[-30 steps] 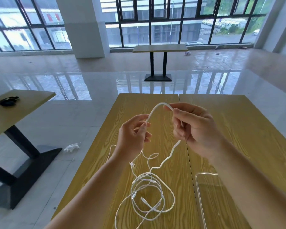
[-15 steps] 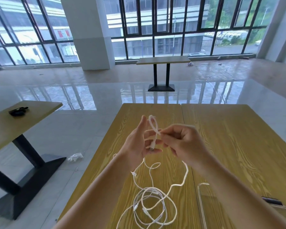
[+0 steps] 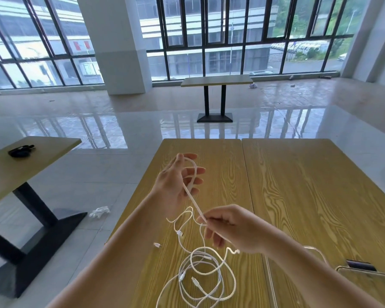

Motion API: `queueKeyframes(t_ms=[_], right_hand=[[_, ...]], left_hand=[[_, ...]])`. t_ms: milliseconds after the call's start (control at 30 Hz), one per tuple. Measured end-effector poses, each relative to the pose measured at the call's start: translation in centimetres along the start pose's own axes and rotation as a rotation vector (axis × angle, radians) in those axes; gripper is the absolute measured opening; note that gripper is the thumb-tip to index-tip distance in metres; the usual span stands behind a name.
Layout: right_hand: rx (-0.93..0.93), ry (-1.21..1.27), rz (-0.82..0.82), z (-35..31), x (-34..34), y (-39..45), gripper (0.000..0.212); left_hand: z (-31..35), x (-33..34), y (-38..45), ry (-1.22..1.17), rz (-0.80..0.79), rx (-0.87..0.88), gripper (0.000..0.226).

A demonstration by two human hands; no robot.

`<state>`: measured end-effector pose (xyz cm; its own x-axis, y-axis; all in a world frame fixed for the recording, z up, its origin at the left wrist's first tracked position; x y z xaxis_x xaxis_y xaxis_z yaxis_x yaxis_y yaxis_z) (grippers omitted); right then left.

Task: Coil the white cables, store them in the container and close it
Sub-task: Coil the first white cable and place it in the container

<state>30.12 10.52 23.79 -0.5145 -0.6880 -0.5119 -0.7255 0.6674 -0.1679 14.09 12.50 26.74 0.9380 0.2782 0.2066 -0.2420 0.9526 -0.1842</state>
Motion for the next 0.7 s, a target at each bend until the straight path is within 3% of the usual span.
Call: queueKeyframes(t_ms=[133, 233, 367, 467, 600, 700], right_hand=[[0.073, -0.178, -0.275, 1.7, 0.8, 0.0, 0.025], [0.171, -0.237, -0.334, 3.2, 0.6, 0.7, 0.023], [0.229, -0.431, -0.104, 4.4, -1.9, 2.4, 0.021], [0.233, -0.440, 0.089, 4.6, -3.9, 3.2, 0.022], [0.191, -0.149, 0.290, 3.2, -4.9, 3.1, 0.023], [0.105, 0.217, 0.331, 1.5, -4.5, 2.5, 0.019]], left_hand=[[1.6, -1.7, 0.9, -0.117, 0.041, 0.002, 0.044], [2.2, -2.4, 1.3, -0.153, 0.008, 0.019, 0.043], [1.6, -2.3, 1.4, -0.011, -0.096, 0.025, 0.041], [0.7, -2.3, 1.2, 0.148, -0.148, 0.032, 0.041], [-0.5, -2.7, 1.2, 0.213, -0.091, 0.021, 0.041], [-1.6, -3.0, 1.3, 0.188, -0.023, 0.014, 0.039]])
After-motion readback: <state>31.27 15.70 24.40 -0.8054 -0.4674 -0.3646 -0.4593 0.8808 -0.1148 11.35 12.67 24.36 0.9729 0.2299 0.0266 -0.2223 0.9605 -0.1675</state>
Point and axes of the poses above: each hand's wrist, its own y-axis towards the middle knuckle, its own x-axis out of the palm, z = x × y, the point moved 4 cm from there along y, towards the middle knuckle
